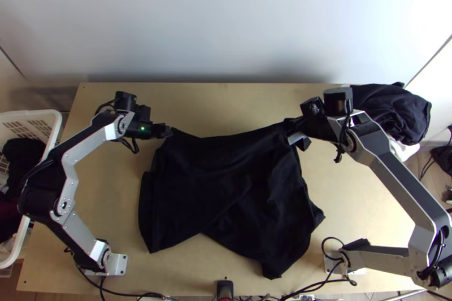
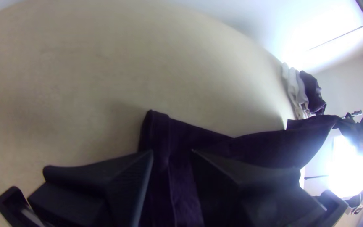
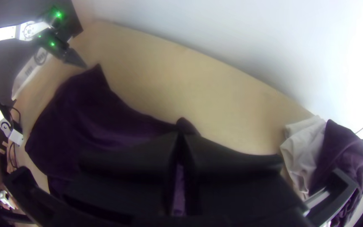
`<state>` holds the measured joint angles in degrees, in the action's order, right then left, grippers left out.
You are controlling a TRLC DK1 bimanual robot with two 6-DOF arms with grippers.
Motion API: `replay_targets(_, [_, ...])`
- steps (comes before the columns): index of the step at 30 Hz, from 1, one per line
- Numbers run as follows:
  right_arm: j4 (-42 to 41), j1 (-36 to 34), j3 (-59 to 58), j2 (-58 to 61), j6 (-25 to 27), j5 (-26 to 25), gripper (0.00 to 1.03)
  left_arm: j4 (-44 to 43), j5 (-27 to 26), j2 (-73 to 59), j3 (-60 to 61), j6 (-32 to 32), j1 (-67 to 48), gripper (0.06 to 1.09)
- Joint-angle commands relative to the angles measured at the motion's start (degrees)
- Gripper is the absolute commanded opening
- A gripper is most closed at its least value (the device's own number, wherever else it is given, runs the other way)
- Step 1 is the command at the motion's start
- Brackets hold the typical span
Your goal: Fold the t-shirt
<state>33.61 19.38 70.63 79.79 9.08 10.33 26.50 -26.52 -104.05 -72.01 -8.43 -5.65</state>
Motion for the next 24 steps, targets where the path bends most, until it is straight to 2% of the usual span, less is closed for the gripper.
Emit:
replay_targets(1, [0.0, -0.2, 0.9, 0.7, 0.1, 0.0, 0.03, 2.5, 0.2, -2.6, -2.7, 0.0, -0.9, 0.54])
replay_targets(7, [0.0, -0.2, 1.5, 1.1, 0.0, 0.0, 0.03, 4.1, 4.2, -2.7, -2.0, 2.7, -1.5, 0.55])
replay_targets(12, [0.1, -0.3, 1.7, 1.1, -0.1, 0.0, 0.03, 4.6, 5.1, -2.7, -1.9, 3.9, -1.6, 0.54])
replay_targets(14, [0.1, -0.4, 1.8, 1.0, -0.1, 0.0, 0.03, 4.6, 5.8, -2.7, -1.8, 4.1, -1.9, 0.46])
replay_targets(18, [0.2, -0.5, 2.2, 1.0, -0.2, 0.0, 0.03, 4.7, 6.7, -2.7, -1.8, 4.6, -2.3, 0.44])
replay_targets(19, [0.3, -0.5, 2.3, 1.0, -0.2, 0.0, 0.03, 4.6, 7.2, -2.8, -1.8, 4.9, -2.4, 0.38])
replay_targets(23, [0.4, -0.7, 2.5, 0.8, -0.3, 0.0, 0.03, 4.6, 7.5, -2.4, -1.9, 5.0, -2.6, 0.28])
replay_targets(24, [0.4, -0.8, 2.5, 0.8, -0.3, 0.0, 0.03, 4.5, 7.5, -2.2, -1.9, 5.0, -2.6, 0.22])
